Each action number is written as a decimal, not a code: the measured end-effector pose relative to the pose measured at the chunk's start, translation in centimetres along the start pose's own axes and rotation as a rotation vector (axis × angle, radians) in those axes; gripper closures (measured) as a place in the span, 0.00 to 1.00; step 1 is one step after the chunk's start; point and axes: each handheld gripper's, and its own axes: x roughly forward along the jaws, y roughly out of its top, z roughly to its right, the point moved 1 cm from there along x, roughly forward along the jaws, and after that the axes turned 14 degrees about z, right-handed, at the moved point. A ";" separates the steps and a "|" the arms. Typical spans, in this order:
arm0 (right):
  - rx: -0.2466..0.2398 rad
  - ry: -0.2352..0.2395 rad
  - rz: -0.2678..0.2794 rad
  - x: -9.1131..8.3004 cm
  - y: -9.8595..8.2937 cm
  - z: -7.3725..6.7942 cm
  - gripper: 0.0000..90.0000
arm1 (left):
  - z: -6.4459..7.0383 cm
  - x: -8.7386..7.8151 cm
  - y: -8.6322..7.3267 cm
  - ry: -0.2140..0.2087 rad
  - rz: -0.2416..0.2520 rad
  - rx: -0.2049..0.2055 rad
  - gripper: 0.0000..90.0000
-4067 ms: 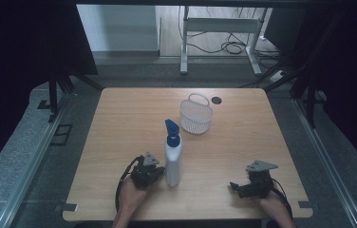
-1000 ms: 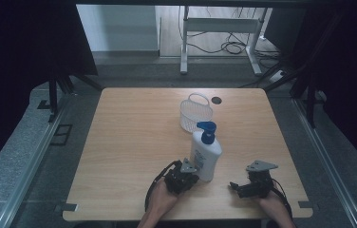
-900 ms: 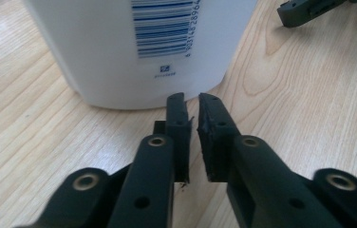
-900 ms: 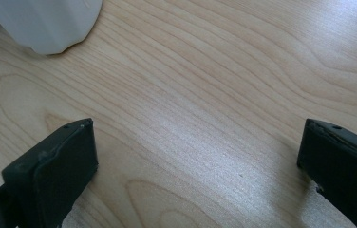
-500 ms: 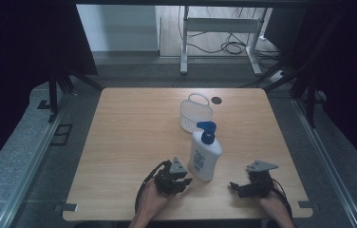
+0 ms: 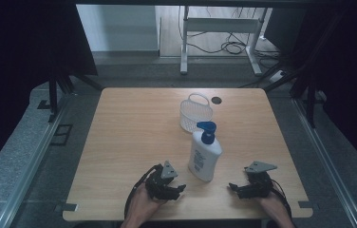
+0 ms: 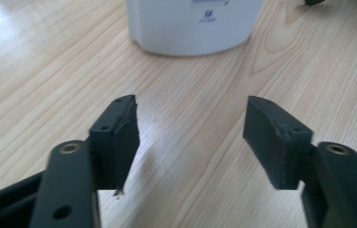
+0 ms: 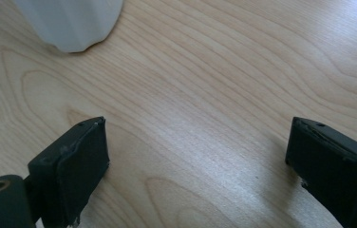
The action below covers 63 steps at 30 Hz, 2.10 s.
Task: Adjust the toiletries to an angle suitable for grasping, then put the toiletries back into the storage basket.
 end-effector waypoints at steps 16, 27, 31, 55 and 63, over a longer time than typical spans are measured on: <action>-0.038 0.034 0.032 -0.4 1.0 -1.1 0.03 | -1.1 -1.1 -2.6 0.080 0.009 -0.053 0.18; -0.006 0.056 0.069 -0.9 1.9 -1.2 0.01 | -1.5 -0.7 -3.8 0.101 -0.004 -0.070 0.15; -0.002 0.063 0.073 -0.9 2.1 -1.3 0.01 | -1.4 -0.5 -4.0 0.110 -0.012 -0.054 0.14; 0.009 0.147 0.109 -1.1 5.1 -2.8 0.01 | -1.5 -0.5 -4.4 0.114 0.018 -0.044 0.14; -0.003 0.167 0.153 -1.3 6.7 -3.1 0.00 | -1.5 -0.5 -4.4 0.115 0.020 -0.046 0.14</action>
